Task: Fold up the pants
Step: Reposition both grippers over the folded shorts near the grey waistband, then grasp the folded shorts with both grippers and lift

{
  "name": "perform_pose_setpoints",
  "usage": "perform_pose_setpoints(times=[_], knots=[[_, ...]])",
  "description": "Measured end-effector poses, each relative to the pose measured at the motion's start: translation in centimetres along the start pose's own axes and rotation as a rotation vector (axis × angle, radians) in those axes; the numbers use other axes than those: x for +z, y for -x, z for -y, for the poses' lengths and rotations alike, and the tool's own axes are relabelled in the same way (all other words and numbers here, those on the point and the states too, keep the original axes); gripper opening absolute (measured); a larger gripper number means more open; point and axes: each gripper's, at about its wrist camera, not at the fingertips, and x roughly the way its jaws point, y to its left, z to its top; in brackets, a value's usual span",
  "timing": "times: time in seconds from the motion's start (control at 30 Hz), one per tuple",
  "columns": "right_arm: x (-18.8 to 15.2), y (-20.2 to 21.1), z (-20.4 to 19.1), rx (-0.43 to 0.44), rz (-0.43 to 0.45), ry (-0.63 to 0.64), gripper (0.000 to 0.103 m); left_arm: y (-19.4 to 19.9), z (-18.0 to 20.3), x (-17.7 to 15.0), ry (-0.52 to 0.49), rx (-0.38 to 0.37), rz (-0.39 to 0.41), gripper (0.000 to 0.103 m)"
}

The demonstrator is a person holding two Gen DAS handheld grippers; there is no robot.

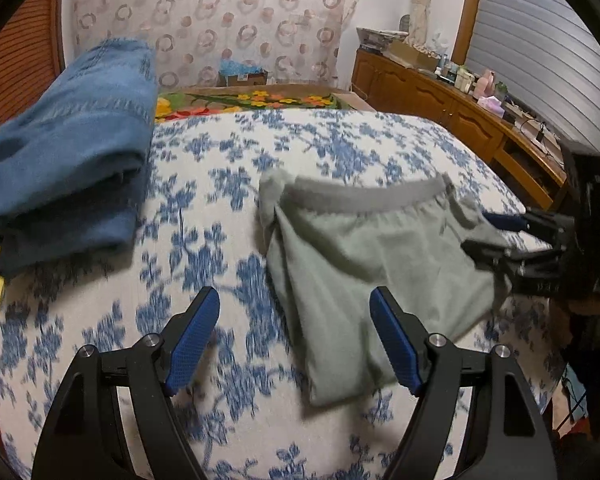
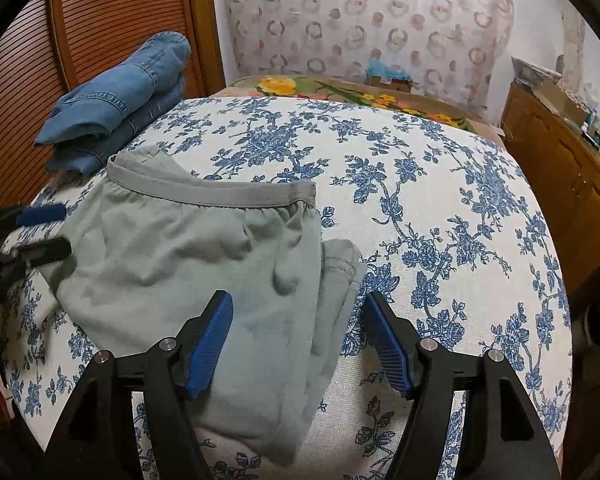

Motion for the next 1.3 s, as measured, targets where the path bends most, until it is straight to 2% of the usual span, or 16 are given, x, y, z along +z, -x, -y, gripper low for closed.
perform_pose_setpoints(times=[0.27,0.43,0.67,0.87,1.03,1.1,1.3], knots=[[0.0,0.0,0.1,0.002,-0.001,-0.004,0.070,-2.3,-0.6,3.1,-0.004,-0.010,-0.036,0.078],[0.1,0.2,0.4,0.004,-0.002,-0.029,0.070,-3.6,-0.8,3.9,-0.004,-0.024,-0.081,0.078],[1.4,-0.3,1.8,0.061,-0.031,-0.090,0.070,-4.7,-1.5,4.7,0.012,-0.046,-0.120,0.078],[2.2,-1.0,1.9,0.068,-0.045,-0.083,0.070,-5.4,-1.9,5.3,0.012,-0.065,-0.138,0.078],[2.5,-1.3,1.6,0.080,-0.042,-0.092,0.061,-5.9,-2.1,5.7,0.001,-0.087,-0.156,0.078],[2.6,-1.5,1.4,0.083,-0.043,-0.086,0.057,-6.1,-2.2,5.8,-0.002,-0.102,-0.161,0.071],[2.5,-1.4,1.6,0.073,-0.042,-0.091,0.047,-6.3,-2.3,5.9,0.006,-0.127,-0.155,0.061]])
